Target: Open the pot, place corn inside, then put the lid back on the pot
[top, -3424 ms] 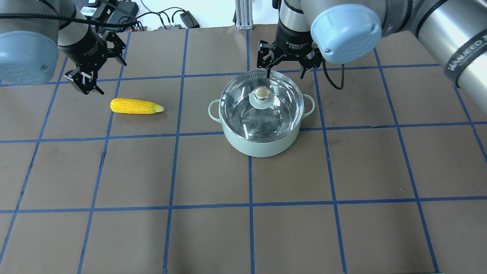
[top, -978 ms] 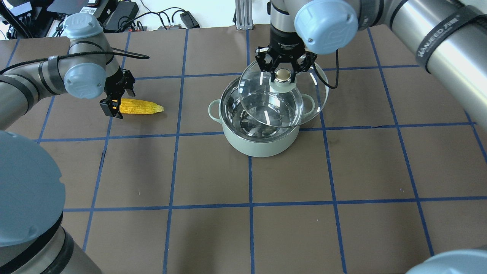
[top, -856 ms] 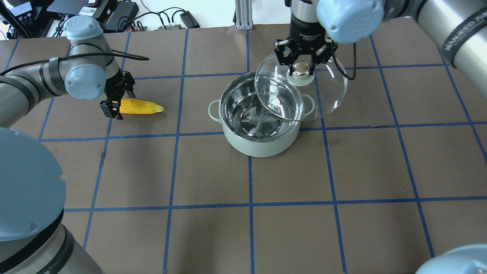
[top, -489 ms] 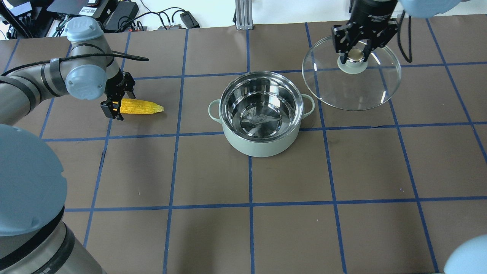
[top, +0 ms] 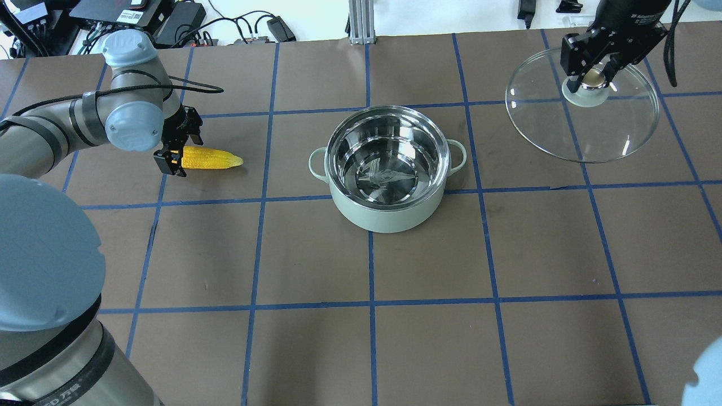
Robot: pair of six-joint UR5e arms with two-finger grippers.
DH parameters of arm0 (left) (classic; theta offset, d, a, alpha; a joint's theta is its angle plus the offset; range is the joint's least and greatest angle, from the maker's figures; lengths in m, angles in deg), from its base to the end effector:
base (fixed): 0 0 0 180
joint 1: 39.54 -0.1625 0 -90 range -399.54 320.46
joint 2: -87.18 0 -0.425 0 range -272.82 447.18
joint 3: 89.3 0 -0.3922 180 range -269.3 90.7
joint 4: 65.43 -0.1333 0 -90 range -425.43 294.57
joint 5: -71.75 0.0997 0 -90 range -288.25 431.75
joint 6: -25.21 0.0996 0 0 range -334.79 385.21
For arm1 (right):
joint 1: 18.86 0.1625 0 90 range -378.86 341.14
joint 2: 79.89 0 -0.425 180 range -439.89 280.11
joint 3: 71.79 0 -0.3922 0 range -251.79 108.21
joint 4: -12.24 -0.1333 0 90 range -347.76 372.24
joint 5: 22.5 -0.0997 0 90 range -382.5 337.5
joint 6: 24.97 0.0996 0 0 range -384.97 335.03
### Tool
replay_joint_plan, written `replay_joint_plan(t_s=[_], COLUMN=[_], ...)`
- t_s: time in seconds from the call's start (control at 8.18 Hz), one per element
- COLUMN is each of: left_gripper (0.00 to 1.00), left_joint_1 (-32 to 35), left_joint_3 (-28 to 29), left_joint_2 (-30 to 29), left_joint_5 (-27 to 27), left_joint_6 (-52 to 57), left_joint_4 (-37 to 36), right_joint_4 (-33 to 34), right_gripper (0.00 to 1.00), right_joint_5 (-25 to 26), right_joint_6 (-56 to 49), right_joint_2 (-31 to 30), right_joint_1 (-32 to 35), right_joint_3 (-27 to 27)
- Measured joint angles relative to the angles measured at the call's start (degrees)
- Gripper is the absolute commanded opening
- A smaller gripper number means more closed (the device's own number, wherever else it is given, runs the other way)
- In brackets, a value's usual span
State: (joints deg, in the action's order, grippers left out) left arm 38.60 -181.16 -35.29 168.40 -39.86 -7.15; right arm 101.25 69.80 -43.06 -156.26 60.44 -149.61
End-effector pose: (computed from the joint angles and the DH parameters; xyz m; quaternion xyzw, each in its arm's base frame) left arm 0.0138 -0.6583 0.1965 -0.6198 0.7823 -0.0056 0.0620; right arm 0.0180 -0.6014 0.4619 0.0648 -0.9975 -0.0256 0.0141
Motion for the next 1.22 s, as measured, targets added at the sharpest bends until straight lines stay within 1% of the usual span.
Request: replay_joint_plan(t_s=[0.12,0.24,0.37,0.49,0.73,0.98,1.22], left_gripper=[1.0,0.72,0.26,0.0,0.0,0.0,0.0], left_joint_1=[0.0,0.0,0.0,0.0,0.0,0.0,0.14], left_joint_3=[0.01,0.01,0.06,0.07,0.1,0.1,0.06], left_joint_2=[-0.43,-0.78,-1.2,-1.48,-1.25,0.22,4.94], left_joint_5=[-0.02,-0.04,-0.02,-0.1,-1.77,-3.36,-3.31], left_joint_6=[0.0,0.01,-0.03,-0.13,-0.83,-1.49,-3.19], left_joint_4=[-0.58,-0.92,-1.06,-1.11,-1.14,-1.15,-1.07], right_joint_4=[0.03,0.07,0.1,0.11,0.08,0.1,0.11], right_gripper=[0.01,0.0,0.0,0.0,0.0,0.0,0.0], right_joint_5=[0.39,0.63,0.64,0.81,1.21,1.09,1.96], right_joint_6=[-0.49,-0.65,-0.73,-0.77,-0.73,-0.15,0.11], right_joint_2=[-0.17,-0.44,-0.73,-1.06,-1.68,-1.87,-2.03], right_joint_1=[-0.43,-0.62,-0.7,-0.79,-0.85,-0.78,-0.68], right_joint_3=[-0.69,-1.25,-1.53,-1.65,-1.76,-1.97,-2.05])
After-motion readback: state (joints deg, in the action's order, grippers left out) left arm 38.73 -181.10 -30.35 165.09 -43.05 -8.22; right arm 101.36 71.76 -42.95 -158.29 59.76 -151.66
